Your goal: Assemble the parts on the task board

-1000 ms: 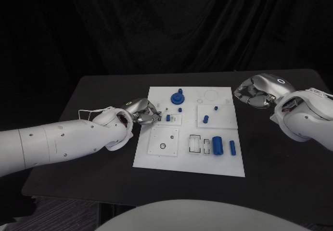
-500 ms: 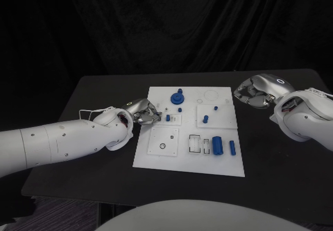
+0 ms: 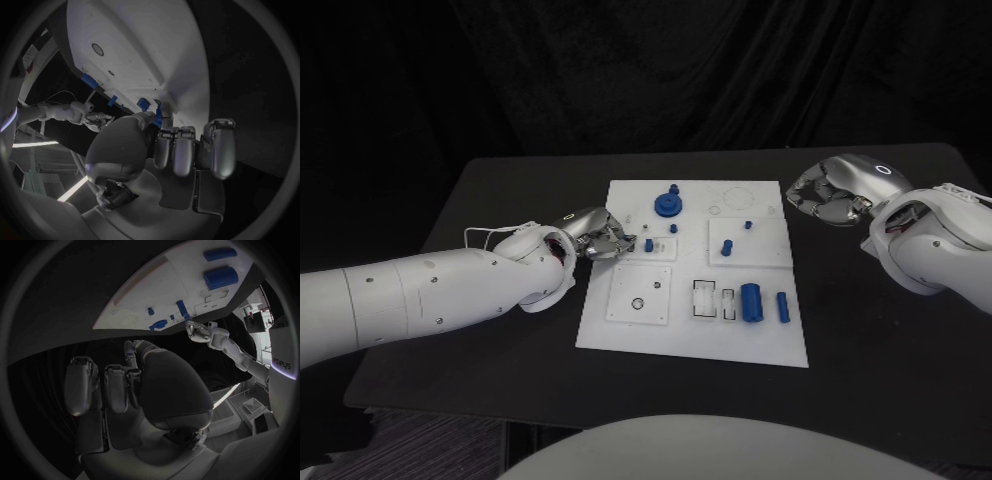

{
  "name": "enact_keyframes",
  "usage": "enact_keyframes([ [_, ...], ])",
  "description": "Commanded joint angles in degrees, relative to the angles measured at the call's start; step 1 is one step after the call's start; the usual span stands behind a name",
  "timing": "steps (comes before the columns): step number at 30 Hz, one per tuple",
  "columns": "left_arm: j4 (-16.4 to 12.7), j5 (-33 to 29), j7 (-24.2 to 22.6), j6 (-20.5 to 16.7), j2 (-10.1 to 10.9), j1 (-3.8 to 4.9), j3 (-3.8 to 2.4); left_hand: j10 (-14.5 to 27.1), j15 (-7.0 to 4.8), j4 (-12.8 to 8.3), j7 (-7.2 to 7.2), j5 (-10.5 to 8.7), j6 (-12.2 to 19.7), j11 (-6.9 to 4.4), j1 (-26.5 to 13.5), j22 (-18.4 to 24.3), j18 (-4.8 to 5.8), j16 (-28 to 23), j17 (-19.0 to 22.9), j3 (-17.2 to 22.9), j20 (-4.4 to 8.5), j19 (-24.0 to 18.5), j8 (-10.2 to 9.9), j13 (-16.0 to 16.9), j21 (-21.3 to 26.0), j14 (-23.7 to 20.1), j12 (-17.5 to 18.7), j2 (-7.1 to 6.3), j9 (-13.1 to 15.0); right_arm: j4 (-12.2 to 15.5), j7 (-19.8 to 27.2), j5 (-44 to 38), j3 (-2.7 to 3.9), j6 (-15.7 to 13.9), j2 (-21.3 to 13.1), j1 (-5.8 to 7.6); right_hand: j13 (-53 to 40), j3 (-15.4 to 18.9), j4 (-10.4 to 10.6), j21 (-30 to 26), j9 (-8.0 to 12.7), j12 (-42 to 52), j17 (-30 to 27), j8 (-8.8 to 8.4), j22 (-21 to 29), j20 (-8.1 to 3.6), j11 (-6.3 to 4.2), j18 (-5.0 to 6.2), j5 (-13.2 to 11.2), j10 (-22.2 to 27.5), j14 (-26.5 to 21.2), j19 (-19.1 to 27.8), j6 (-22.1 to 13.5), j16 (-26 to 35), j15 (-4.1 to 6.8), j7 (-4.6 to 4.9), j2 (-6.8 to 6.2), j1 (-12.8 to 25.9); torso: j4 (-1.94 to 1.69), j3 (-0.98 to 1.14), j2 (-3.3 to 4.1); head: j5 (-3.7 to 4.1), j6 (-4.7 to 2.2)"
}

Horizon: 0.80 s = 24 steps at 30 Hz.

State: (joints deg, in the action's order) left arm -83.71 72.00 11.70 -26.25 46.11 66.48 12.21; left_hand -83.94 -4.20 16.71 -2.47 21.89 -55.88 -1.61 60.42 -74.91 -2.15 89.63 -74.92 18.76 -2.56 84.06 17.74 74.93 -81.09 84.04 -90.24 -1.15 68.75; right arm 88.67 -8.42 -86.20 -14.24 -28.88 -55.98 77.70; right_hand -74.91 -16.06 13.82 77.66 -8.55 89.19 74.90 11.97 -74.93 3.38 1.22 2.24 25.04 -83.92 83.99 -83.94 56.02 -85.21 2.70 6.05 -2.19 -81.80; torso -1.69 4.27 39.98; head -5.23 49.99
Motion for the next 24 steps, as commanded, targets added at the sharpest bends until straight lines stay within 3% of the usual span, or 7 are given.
enact_keyframes([
  [1,-0.05,-0.01,-0.74,1.32,-0.05,-0.18,-0.03,-6.06,0.17,0.01,0.05,-0.17,0.40,0.22,-0.63,-11.88,-0.26,0.37,-15.08,-0.35,0.17,-0.14,-0.28,15.07,0.32,5.96,0.24,-0.08,-0.13,0.07,-1.02,-0.17,0.04,0.40,-0.07,-0.18,-13.48,-0.27,-0.02,-0.15,0.01,-0.38,10.52,-0.07,-11.08,0.29,0.33,0.67,-0.14,-4.68,4.84,-1.21,0.16,0.32,-0.21,0.16,-0.32,0.29,0.01,-0.03,-0.01,-0.05,0.01],
  [9,-0.10,-0.01,-1.16,1.83,0.02,-0.26,-0.03,-6.06,0.22,0.01,0.05,0.18,0.30,0.24,-1.07,-11.81,-0.31,0.37,-15.08,-0.60,0.12,-0.30,-0.30,15.07,0.53,5.96,0.24,0.22,-0.24,0.05,-1.10,-0.17,0.04,0.48,0.00,-0.22,-13.48,-0.30,-0.09,-0.19,-0.01,-0.38,10.48,-0.02,-11.07,0.28,0.31,0.68,-0.13,-4.68,4.84,-1.21,0.27,0.35,-0.20,0.14,-0.34,0.28,-0.05,-0.06,-0.01,0.10,0.01],
  [14,-0.25,-0.01,-1.76,1.97,0.06,-0.30,-0.03,-6.06,0.24,-0.18,0.13,1.98,0.29,0.22,-1.13,-11.80,-0.33,0.37,-15.08,-0.87,0.05,-0.39,-0.35,15.07,0.62,5.96,0.24,0.49,-0.43,0.05,-1.14,-0.17,0.04,0.51,-0.03,-0.23,-13.48,-0.30,-0.09,-0.19,-0.01,-0.38,10.48,-0.02,-11.07,0.28,0.31,0.68,-0.13,-4.68,4.84,-1.21,0.27,0.35,-0.20,0.14,-0.34,0.28,-0.06,0.00,0.01,0.12,0.01],
  [24,-0.33,-0.01,-2.34,2.13,0.18,-0.36,-0.03,-6.06,0.30,0.11,0.04,2.25,-0.07,0.29,-2.37,-11.77,-0.36,0.37,-15.08,-1.69,0.00,-0.47,-0.15,15.07,0.72,5.96,0.24,0.73,-0.48,0.03,-1.23,-0.17,0.04,0.57,0.01,-0.24,-13.48,-0.30,-0.09,-0.19,-0.01,-0.38,10.48,-0.02,-11.07,0.28,0.31,0.68,-0.13,-4.68,4.84,-1.21,0.27,0.35,-0.20,0.14,-0.34,0.28,0.02,0.01,0.05,0.04,0.01],
])
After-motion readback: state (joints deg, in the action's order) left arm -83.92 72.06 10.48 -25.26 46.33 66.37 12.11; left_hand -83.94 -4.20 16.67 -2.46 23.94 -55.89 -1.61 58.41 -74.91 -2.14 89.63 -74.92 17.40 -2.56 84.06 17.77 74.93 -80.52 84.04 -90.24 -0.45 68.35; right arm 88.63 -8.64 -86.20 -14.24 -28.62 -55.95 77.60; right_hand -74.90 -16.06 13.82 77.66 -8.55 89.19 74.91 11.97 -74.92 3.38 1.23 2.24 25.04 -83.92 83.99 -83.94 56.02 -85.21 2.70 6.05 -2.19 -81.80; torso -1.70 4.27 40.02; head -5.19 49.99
